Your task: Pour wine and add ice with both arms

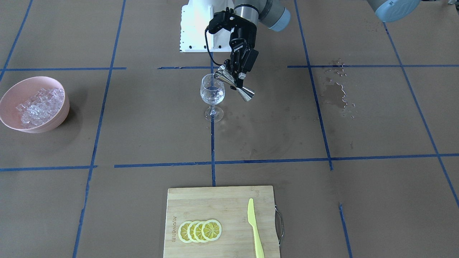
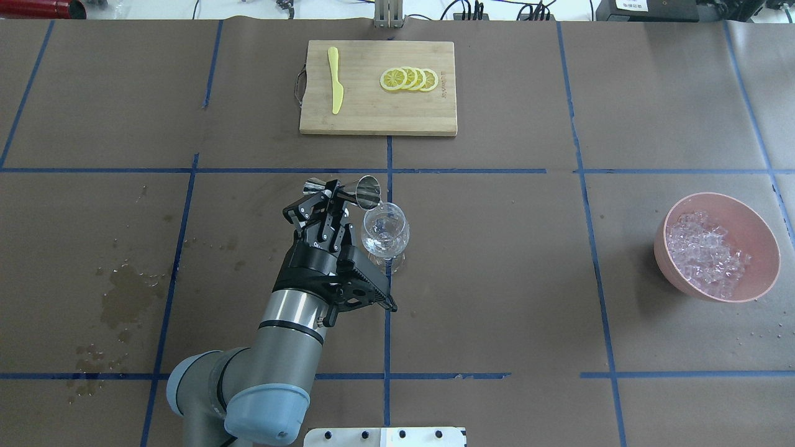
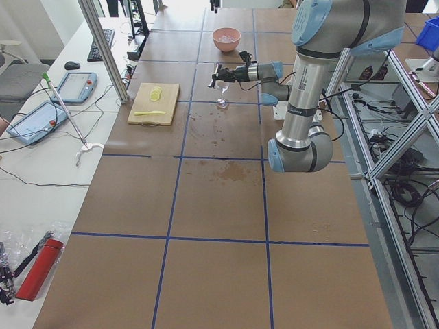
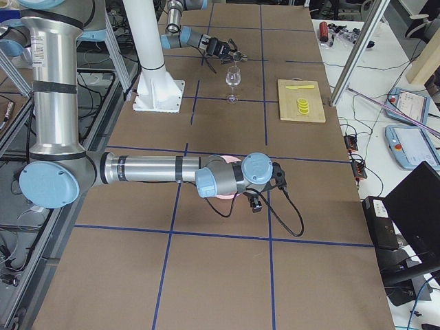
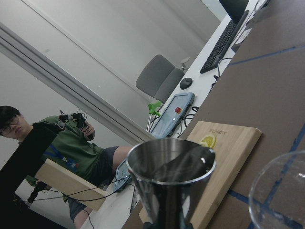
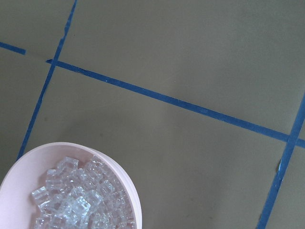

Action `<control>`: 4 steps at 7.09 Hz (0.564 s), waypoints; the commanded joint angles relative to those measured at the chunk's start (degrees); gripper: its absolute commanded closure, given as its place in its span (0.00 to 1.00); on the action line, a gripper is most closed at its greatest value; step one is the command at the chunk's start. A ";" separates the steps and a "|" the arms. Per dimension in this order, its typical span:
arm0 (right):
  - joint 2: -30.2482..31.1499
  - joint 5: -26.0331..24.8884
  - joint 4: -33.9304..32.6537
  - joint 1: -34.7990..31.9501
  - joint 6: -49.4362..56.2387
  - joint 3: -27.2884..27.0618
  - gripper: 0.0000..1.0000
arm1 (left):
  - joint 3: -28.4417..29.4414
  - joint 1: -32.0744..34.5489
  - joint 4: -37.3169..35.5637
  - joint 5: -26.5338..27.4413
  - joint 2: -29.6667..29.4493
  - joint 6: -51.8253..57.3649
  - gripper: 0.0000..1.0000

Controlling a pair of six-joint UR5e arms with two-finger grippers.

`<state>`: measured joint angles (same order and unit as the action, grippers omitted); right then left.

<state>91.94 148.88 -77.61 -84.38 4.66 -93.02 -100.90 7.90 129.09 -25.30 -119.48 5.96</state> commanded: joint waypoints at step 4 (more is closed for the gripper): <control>0.00 0.01 0.00 0.00 0.00 0.21 0.00 | -0.09 -0.17 -6.39 0.08 -0.49 15.60 1.00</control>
<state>91.93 148.89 -77.61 -84.38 4.70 -92.85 -100.92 7.69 122.92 -25.26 -119.85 15.67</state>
